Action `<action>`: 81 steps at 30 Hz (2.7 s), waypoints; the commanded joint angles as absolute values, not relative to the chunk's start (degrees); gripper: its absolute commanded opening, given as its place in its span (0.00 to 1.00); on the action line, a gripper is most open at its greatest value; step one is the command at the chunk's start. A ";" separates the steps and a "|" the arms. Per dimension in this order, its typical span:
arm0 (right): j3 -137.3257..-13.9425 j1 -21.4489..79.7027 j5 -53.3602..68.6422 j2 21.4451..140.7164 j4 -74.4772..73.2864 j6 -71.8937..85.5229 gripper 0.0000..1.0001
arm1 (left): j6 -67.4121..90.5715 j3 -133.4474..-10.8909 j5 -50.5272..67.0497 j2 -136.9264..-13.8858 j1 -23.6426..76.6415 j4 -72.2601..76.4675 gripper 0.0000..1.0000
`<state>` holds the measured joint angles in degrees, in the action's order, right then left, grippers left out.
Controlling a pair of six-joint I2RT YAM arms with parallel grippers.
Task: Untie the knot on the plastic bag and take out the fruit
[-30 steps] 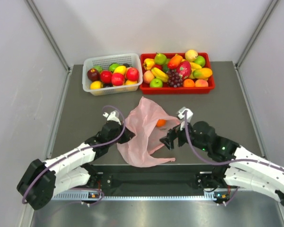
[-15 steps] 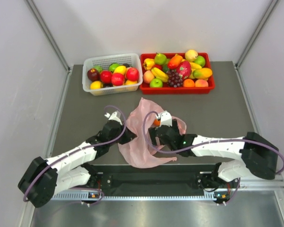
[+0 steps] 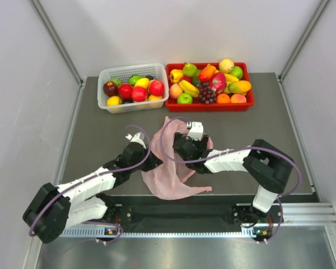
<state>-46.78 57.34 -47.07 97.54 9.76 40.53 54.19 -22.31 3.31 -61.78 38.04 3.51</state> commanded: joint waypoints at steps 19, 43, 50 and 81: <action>-46.06 49.75 -36.76 103.02 31.90 31.91 0.46 | 55.20 -20.21 4.13 -61.61 39.20 8.71 0.00; -39.54 48.34 19.93 46.62 -20.30 11.98 0.00 | 54.32 -24.17 -3.52 -60.73 38.85 4.48 0.00; -52.27 47.64 19.18 42.70 -16.53 2.20 0.00 | 54.32 -23.20 -2.73 -61.17 38.58 5.71 0.00; -130.43 21.10 -4.84 134.65 -10.11 7.12 0.36 | 52.91 -21.36 -1.41 -61.17 38.32 7.29 0.00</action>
